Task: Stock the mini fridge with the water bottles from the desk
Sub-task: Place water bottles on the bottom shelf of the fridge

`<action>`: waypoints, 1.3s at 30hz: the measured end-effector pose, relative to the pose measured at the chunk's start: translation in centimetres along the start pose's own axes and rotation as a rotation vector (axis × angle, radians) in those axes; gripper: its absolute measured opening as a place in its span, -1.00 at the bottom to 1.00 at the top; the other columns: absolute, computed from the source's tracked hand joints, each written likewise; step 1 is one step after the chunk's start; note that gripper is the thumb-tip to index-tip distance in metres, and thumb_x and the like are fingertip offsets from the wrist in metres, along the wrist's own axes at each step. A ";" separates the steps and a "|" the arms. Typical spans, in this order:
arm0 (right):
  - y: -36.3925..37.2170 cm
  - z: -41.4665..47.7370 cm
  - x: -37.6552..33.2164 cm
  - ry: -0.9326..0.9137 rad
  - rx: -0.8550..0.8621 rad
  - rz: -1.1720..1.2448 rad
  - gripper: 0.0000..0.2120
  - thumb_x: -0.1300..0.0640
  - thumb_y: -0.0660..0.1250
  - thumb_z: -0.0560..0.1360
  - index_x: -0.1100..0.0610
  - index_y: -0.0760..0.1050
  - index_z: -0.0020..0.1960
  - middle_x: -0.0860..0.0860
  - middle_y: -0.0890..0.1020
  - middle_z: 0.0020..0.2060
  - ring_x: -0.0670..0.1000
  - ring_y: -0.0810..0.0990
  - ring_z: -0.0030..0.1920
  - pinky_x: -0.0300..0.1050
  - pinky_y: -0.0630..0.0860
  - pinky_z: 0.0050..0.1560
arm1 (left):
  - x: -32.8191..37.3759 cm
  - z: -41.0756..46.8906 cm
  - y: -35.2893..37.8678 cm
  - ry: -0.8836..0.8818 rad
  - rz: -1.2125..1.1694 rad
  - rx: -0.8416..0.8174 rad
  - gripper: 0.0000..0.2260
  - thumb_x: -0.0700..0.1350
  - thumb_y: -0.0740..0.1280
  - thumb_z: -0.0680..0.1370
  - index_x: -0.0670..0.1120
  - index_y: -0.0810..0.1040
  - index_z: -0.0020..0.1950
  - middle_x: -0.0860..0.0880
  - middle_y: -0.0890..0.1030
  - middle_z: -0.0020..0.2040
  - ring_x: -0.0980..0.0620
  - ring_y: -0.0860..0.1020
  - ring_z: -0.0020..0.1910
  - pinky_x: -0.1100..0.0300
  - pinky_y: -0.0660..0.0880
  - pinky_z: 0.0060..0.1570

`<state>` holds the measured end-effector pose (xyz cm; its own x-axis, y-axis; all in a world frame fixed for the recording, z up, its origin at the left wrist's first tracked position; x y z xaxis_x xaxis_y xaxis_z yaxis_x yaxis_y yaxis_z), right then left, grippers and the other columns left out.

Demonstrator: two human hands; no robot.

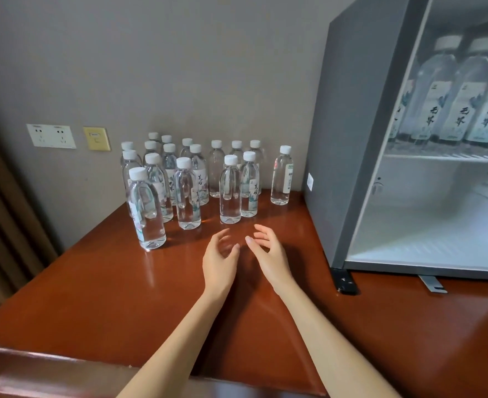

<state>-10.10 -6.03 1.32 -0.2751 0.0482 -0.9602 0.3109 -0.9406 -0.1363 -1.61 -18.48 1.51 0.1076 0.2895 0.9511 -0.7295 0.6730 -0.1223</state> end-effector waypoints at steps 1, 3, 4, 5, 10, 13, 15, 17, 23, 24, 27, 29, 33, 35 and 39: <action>0.2 0.8 0.2 0.003 -0.017 0.016 -0.60 0.10 0.38 0.54 0.06 0.43 0.36 -0.01 0.53 0.22 -0.07 0.49 0.24 -0.19 0.43 0.27 | -0.1 0.6 0.5 0.005 -0.009 -0.004 -0.67 -0.22 0.38 0.52 -0.07 0.51 0.28 0.03 0.60 0.13 0.31 0.54 -0.02 0.57 0.40 -0.07; 0.3 2.6 0.5 0.005 -0.038 0.049 -0.57 0.08 0.34 0.56 0.02 0.38 0.40 -0.03 0.45 0.34 -0.08 0.41 0.34 -0.14 0.35 0.37 | -0.4 1.7 1.3 0.008 -0.022 -0.005 -0.66 -0.22 0.39 0.51 -0.08 0.51 0.28 0.02 0.60 0.12 0.39 0.52 -0.05 0.60 0.38 -0.10; 0.4 3.6 0.7 0.007 -0.038 0.064 -0.56 0.07 0.33 0.57 0.01 0.36 0.43 -0.04 0.41 0.37 -0.09 0.36 0.37 -0.12 0.31 0.41 | -0.5 2.3 1.7 0.007 -0.028 -0.009 -0.66 -0.22 0.40 0.51 -0.07 0.50 0.28 0.01 0.60 0.12 0.37 0.53 -0.04 0.58 0.39 -0.09; 0.4 4.6 0.9 0.012 -0.032 0.075 -0.55 0.06 0.32 0.58 0.00 0.34 0.45 -0.05 0.38 0.40 -0.10 0.33 0.40 -0.10 0.27 0.44 | -0.6 2.9 2.2 0.005 -0.038 -0.017 -0.65 -0.22 0.40 0.51 -0.07 0.50 0.29 0.00 0.60 0.13 0.30 0.55 -0.01 0.56 0.41 -0.07; 1.0 9.2 2.1 0.047 -0.021 0.128 -0.49 -0.05 0.22 0.61 -0.08 0.20 0.52 -0.09 0.19 0.51 -0.14 0.19 0.49 -0.11 0.15 0.50 | -1.2 5.2 4.1 0.021 -0.066 -0.079 -0.59 -0.23 0.40 0.51 -0.09 0.47 0.35 0.00 0.57 0.21 0.08 0.55 0.17 0.53 0.43 -0.02; 1.7 11.5 2.5 0.059 -0.049 0.149 -0.45 -0.10 0.14 0.63 -0.08 0.05 0.56 -0.11 0.14 0.54 -0.16 0.15 0.49 -0.22 0.12 0.42 | -1.7 6.0 4.8 0.033 -0.053 -0.103 -0.56 -0.23 0.41 0.51 -0.09 0.46 0.37 -0.02 0.56 0.24 0.09 0.53 0.19 0.58 0.39 -0.04; 2.1 12.8 2.6 0.068 -0.068 0.133 -0.42 -0.14 0.10 0.64 -0.07 -0.02 0.58 -0.12 0.12 0.55 -0.16 0.14 0.50 -0.25 0.09 0.38 | -2.1 6.4 5.0 0.021 -0.070 -0.098 -0.57 -0.23 0.40 0.51 -0.07 0.46 0.37 -0.02 0.56 0.24 0.09 0.54 0.19 0.57 0.40 -0.03; 2.4 14.0 2.8 0.077 -0.083 0.126 -0.42 -0.16 0.05 0.64 -0.05 -0.05 0.58 -0.10 0.10 0.56 -0.13 0.12 0.51 -0.25 0.06 0.38 | -2.3 6.6 5.1 0.016 -0.094 -0.093 -0.58 -0.24 0.40 0.51 -0.07 0.47 0.35 -0.02 0.56 0.24 0.10 0.56 0.19 0.55 0.42 -0.03; 2.7 15.8 3.8 0.074 -0.071 0.068 -0.44 -0.15 0.06 0.64 0.01 0.06 0.57 -0.03 0.17 0.52 -0.10 0.22 0.47 -0.17 0.11 0.46 | -2.4 7.2 5.2 0.008 -0.098 -0.096 -0.59 -0.24 0.38 0.52 -0.05 0.47 0.36 0.00 0.56 0.24 0.10 0.57 0.16 0.52 0.44 -0.02; 2.6 15.9 4.0 0.076 -0.058 0.053 -0.44 -0.16 0.08 0.63 0.01 0.10 0.56 -0.01 0.21 0.45 -0.09 0.27 0.42 -0.14 0.14 0.47 | -2.4 7.3 5.2 0.009 -0.092 -0.095 -0.59 -0.24 0.38 0.52 -0.05 0.47 0.36 0.01 0.56 0.24 0.10 0.57 0.16 0.50 0.45 -0.01; 2.3 16.2 4.2 0.070 -0.024 0.021 -0.45 -0.19 0.14 0.60 0.00 0.22 0.52 -0.05 0.23 0.23 -0.07 0.33 0.34 -0.11 0.20 0.46 | -2.4 7.2 5.1 0.005 -0.091 -0.090 -0.59 -0.24 0.38 0.52 -0.06 0.46 0.36 0.02 0.56 0.23 0.10 0.58 0.14 0.52 0.44 -0.03; 2.4 16.2 4.2 0.060 -0.019 0.035 -0.48 -0.17 0.20 0.58 0.01 0.28 0.48 -0.03 0.27 0.24 -0.07 0.35 0.33 -0.11 0.22 0.45 | -2.3 7.2 5.2 0.002 -0.098 -0.087 -0.60 -0.23 0.38 0.53 -0.06 0.46 0.36 0.02 0.56 0.22 0.10 0.58 0.14 0.54 0.43 -0.05; 2.7 16.0 4.3 0.037 -0.021 0.051 -0.56 -0.14 0.28 0.56 -0.01 0.39 0.38 -0.05 0.52 0.25 -0.03 0.48 0.32 -0.07 0.36 0.38 | -2.5 7.3 5.1 -0.008 -0.095 -0.076 -0.60 -0.20 0.37 0.53 -0.04 0.45 0.37 0.07 0.54 0.21 0.12 0.56 0.15 0.50 0.43 0.01; 2.3 15.7 4.2 0.040 0.014 0.066 -0.64 -0.13 0.33 0.53 0.00 0.47 0.25 -0.05 0.63 0.09 -0.01 0.59 0.18 0.00 0.45 0.30 | -2.5 7.4 5.1 -0.011 -0.089 -0.079 -0.59 -0.18 0.37 0.53 -0.03 0.44 0.38 0.12 0.53 0.20 0.15 0.55 0.16 0.39 0.43 0.08; 2.0 15.0 3.9 0.046 0.020 0.088 -0.67 -0.10 0.38 0.50 0.07 0.48 0.16 0.05 0.65 0.10 0.04 0.61 0.15 0.13 0.47 0.29 | -2.4 7.4 5.1 -0.012 -0.090 -0.087 -0.57 -0.18 0.37 0.54 -0.03 0.42 0.41 0.16 0.50 0.20 0.19 0.54 0.13 0.42 0.42 0.06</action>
<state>-24.24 -12.76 0.92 -0.2053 -0.0201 -0.9785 0.3135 -0.9484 -0.0463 -10.61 -20.75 0.67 0.1613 0.2176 0.9626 -0.6561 0.7523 -0.0601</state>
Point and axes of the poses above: each hand's wrist, its own z-axis towards the middle knuckle, its own y-axis out of the palm, x = y × z, the point moved 8 cm from there along z, towards the middle knuckle
